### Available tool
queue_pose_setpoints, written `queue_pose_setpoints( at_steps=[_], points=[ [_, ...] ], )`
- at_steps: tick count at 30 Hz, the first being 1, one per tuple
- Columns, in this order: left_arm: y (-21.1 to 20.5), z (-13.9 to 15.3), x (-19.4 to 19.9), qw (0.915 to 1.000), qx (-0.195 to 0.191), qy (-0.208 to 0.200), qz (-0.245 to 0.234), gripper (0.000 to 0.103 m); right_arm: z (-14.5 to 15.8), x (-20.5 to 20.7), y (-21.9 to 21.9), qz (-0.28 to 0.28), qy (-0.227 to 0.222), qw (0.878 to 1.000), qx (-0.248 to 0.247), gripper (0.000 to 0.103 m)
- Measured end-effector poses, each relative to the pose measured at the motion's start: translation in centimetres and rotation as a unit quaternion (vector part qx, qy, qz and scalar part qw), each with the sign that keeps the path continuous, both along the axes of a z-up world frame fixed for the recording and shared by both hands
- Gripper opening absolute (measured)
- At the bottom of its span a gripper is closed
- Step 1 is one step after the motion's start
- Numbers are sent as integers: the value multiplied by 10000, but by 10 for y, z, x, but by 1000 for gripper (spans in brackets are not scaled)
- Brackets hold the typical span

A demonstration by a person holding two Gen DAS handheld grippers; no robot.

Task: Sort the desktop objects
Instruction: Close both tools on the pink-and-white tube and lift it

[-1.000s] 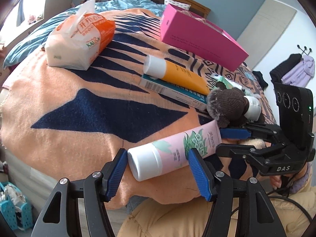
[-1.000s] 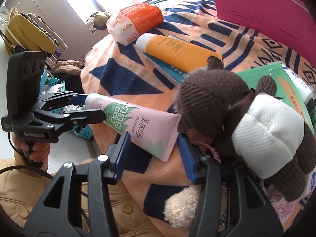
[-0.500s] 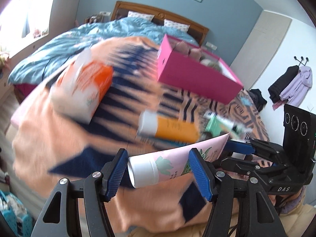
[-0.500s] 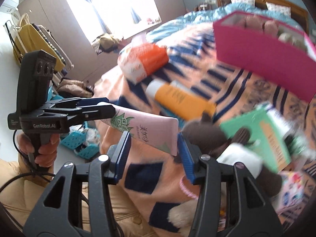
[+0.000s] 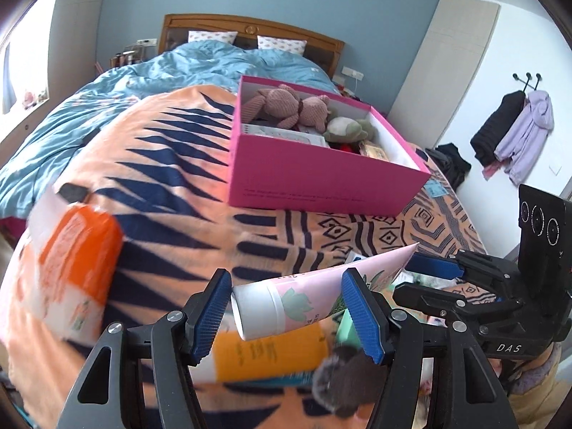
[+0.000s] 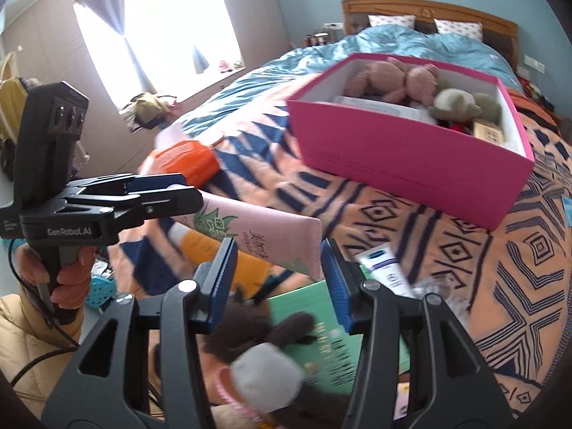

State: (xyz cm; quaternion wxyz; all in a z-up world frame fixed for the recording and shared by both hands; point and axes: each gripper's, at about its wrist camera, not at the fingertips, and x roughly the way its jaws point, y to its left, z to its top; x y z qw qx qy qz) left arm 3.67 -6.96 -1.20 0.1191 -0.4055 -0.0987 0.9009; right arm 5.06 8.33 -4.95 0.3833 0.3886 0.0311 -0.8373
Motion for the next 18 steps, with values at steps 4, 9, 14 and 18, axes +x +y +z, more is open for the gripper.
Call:
queue_pose_setpoints(
  at_steps=[4,9,14,18],
  points=[
    [9,-6,-19,9999,-26,-106,-67,65,-7,-18,9,-144,-136,9998,1,51],
    [14,-13,-35,9998,-20,-187,-84,65,-14,-36,14,-260,-259,9993,32,51],
    [18,-22,-48,9993,-87,-331,-134,58,-18,-46,16,-288,-362,9989,-10,51],
    [27,-30,-53,9983,48,-461,-349,54,-21,-50,8,-85,-500,9986,-141,40]
  ],
)
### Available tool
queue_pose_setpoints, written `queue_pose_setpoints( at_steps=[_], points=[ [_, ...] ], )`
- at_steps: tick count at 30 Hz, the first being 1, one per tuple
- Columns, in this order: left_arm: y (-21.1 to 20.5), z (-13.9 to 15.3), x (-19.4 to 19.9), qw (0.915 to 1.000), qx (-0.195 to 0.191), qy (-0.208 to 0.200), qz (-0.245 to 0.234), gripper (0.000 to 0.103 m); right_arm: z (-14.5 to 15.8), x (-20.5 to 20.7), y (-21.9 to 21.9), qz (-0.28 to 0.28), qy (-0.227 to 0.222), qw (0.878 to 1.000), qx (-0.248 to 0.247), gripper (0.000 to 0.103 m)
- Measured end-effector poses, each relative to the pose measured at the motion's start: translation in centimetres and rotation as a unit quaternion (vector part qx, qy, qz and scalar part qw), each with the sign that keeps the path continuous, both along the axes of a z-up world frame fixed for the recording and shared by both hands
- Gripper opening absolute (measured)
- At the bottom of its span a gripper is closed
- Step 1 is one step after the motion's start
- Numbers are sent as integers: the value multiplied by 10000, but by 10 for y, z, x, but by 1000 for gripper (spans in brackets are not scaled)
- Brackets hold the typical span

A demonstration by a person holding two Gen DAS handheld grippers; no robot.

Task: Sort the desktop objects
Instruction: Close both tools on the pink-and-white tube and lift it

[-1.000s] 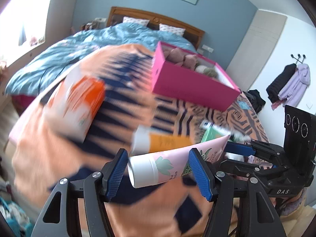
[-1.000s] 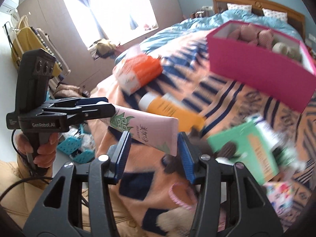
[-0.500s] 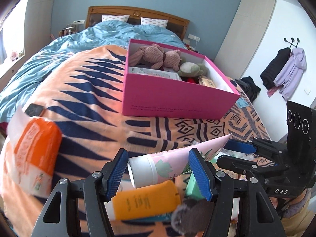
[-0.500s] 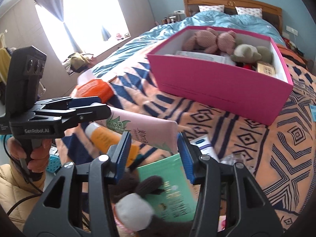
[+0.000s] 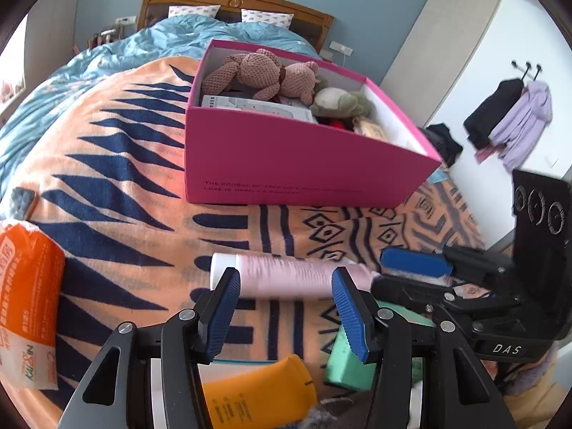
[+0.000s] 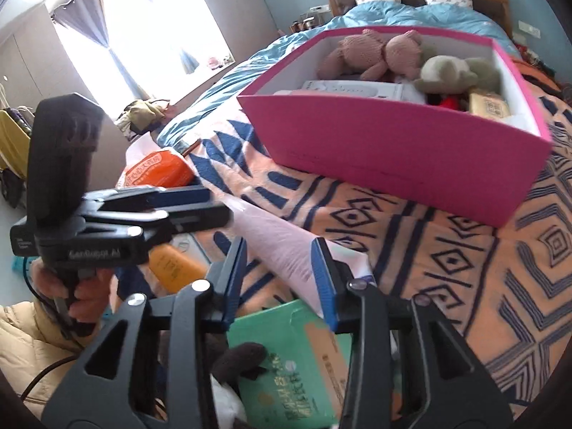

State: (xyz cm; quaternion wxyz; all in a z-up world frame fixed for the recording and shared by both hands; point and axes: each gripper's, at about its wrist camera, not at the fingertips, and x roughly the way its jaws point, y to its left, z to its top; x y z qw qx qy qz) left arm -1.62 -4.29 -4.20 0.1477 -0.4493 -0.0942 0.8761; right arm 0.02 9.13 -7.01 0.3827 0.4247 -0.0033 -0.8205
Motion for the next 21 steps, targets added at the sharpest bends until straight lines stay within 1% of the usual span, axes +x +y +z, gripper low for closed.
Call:
queue_pose_setpoints(
  at_steps=[1,2,4,6,12,15,18,21],
  points=[
    [0,-4,-2,9999,-83,-59,68,54,-1,-1,-3,-57,62,9999,106,40],
    [-1,-7,-3,9999,-58,-128,94,54,-2,-3,-4,-97,99,9998,156,40],
    [-6,-12,-6,9997,-58,-198,147,54,-5,-7,2,-181,19,9998,61,40],
    [-11,-15,-8,9994,-138,-233,218,54,-8,-11,10,-333,10,9993,163,40],
    [-13,-23,-16,9986,-247,-412,198,56,-30,-22,30,-618,-398,9965,409,41],
    [-10,-30,-19,9977,-351,-571,111,56,-39,-27,36,-698,-619,9950,343,42],
    [-10,-32,-19,9976,-293,-631,55,58,-42,-33,39,-683,-779,9942,286,47],
    [-10,-33,-18,9974,-232,-689,-10,58,-48,-39,37,-597,-980,9931,260,48]
  ],
)
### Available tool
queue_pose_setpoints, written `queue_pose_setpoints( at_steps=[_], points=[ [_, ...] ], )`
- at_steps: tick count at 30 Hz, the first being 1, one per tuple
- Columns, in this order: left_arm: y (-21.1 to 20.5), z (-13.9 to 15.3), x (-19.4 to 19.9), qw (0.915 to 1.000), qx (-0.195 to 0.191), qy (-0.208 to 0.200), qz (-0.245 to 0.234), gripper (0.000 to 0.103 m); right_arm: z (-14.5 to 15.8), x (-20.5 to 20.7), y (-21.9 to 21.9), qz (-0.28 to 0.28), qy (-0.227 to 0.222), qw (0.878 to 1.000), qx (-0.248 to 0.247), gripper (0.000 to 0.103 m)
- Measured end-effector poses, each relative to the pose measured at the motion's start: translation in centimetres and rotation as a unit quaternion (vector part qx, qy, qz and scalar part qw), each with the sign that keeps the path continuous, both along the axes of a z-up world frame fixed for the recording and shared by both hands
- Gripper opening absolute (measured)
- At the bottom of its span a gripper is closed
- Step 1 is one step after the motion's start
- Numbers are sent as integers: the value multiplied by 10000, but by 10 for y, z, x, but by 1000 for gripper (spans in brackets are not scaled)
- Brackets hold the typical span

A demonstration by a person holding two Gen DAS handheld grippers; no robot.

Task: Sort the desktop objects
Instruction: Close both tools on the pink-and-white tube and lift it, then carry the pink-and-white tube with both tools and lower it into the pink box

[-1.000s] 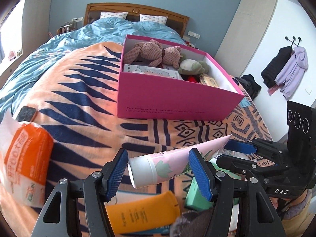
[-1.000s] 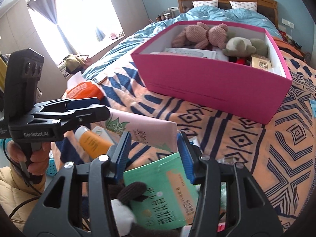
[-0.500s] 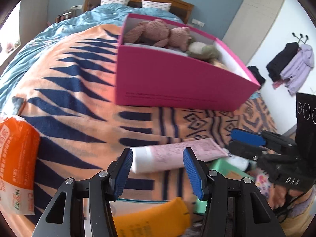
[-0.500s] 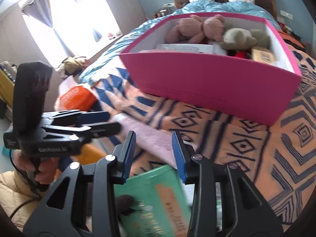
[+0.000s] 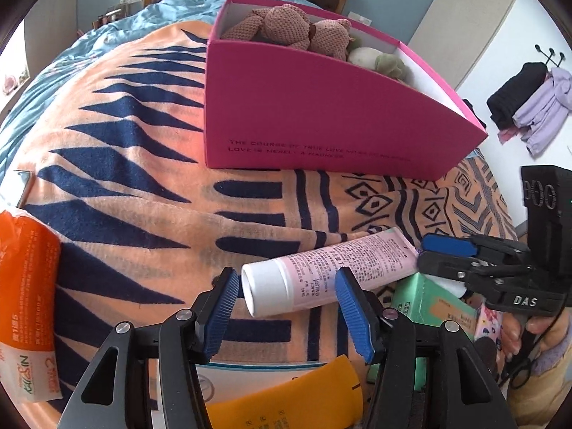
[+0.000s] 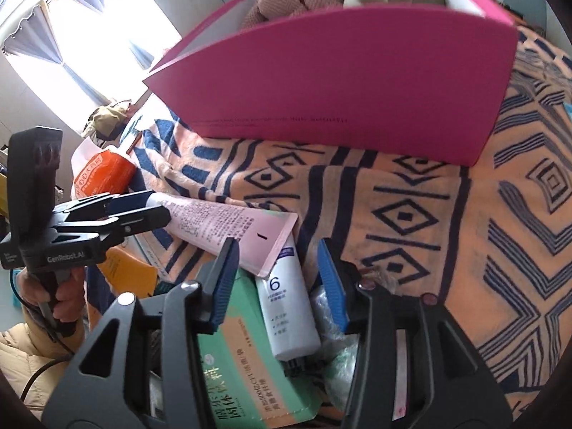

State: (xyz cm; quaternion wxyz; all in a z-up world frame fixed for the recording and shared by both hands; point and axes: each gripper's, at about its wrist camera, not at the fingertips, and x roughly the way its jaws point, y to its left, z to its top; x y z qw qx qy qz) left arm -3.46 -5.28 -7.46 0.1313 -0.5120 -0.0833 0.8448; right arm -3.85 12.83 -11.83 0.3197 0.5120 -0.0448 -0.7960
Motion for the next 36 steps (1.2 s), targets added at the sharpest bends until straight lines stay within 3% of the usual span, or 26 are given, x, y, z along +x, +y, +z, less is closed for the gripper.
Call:
queue_pose_setpoints(
  at_steps=[10,24,27,36],
  points=[
    [3,-7,-1,9995,196,-238,-111,58,-5,-8,-11,244,-184,9993,-224,48],
    [0,-6,-2,9994,213,-271,-83,60,-1,-9,-15,333,-40,9989,-324,50],
    [-5,-6,-3,9992,278,-296,-33,60,-2,-11,-20,358,16,9993,-118,50],
    [-1,-6,-7,9990,253,-364,-55,60,-11,-17,-24,405,-206,9986,-259,54]
  ],
)
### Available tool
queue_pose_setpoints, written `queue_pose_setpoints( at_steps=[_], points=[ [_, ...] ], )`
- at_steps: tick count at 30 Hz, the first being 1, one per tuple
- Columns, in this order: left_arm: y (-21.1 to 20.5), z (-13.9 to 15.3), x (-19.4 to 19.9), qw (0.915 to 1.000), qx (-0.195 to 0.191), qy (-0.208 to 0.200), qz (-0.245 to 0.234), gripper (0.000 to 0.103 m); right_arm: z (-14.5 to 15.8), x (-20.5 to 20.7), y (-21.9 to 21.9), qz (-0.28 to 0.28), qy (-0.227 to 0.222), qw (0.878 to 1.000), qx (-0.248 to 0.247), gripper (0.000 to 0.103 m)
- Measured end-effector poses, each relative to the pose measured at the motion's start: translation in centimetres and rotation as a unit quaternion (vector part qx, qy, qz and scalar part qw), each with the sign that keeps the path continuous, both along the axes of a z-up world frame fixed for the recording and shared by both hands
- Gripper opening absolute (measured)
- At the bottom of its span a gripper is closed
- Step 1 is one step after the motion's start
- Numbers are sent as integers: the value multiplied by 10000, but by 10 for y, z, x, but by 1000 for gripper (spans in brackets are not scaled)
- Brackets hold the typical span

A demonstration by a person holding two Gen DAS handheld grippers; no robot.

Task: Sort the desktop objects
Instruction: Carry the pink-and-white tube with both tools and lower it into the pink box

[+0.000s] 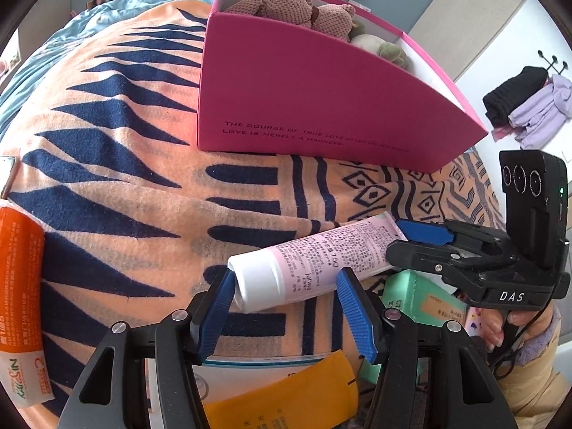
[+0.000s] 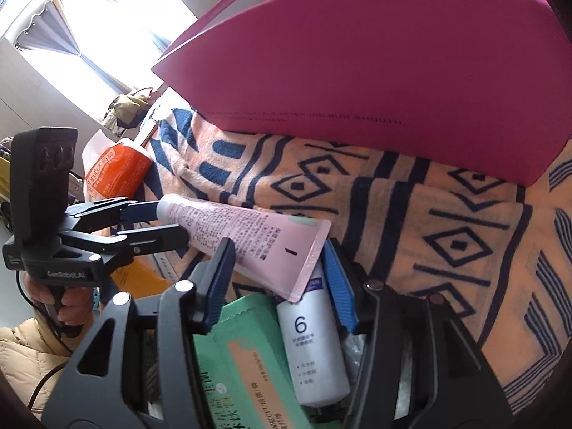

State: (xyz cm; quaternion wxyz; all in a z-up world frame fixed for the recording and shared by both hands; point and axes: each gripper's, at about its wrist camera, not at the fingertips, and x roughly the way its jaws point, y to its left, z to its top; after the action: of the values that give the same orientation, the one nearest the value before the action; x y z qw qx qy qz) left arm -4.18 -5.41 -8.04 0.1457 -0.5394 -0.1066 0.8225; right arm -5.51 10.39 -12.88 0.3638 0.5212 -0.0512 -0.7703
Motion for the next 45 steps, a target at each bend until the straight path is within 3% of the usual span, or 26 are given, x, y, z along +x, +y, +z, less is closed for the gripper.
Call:
queue_pose_setpoints(
  at_steps=[7,22,45],
  points=[
    [2,7,2,9998,-16,149,142,60,13,7,8,-121,237,9991,-325,51],
    [5,35,3,9981,-122,562,220,60,46,27,2,-213,1135,9933,-44,51],
    [10,68,0,9939,-179,1058,247,60,78,31,7,-266,1603,9866,-138,51]
  ],
)
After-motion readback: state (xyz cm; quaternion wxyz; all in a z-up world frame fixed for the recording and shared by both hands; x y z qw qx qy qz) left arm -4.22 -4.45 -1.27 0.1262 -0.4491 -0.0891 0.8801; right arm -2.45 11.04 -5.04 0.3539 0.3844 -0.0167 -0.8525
